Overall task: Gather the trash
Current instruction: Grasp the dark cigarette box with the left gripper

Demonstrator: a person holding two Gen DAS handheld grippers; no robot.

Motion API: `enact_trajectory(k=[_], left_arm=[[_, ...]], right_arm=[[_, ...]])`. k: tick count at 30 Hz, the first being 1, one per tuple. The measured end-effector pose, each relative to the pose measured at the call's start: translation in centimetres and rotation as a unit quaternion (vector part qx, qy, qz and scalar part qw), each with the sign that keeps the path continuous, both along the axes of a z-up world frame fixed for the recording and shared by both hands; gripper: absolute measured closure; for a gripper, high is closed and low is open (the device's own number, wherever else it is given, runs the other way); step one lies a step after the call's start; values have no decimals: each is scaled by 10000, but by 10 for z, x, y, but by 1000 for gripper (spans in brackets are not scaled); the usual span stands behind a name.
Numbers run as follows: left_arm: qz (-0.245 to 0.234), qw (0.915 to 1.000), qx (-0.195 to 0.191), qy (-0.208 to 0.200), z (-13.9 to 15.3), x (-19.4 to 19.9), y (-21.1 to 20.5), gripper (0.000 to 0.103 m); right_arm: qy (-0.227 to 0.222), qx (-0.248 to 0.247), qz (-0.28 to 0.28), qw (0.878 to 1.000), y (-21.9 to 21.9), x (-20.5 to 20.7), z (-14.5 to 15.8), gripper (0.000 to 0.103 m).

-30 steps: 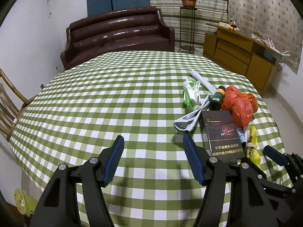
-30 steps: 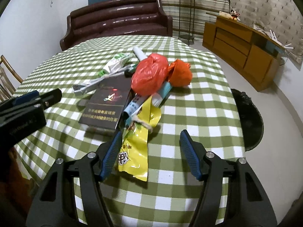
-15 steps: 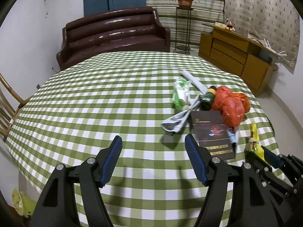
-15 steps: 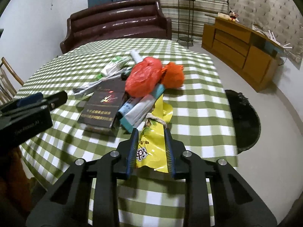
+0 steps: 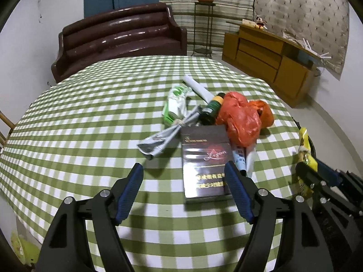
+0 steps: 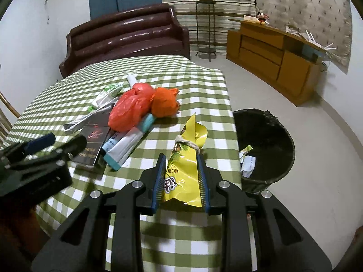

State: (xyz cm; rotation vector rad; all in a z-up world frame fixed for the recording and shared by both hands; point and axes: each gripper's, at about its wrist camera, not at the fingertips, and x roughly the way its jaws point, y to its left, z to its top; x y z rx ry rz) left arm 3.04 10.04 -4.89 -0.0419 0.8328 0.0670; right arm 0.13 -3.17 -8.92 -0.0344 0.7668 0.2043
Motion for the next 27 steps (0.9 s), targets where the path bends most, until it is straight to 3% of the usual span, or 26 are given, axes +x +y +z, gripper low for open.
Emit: enact_trajectory(k=[27], left_arm=[[-153, 9998, 60, 74, -11, 3, -14, 25]], right_arm=[[94, -4, -49, 9999, -5, 5, -7, 76]])
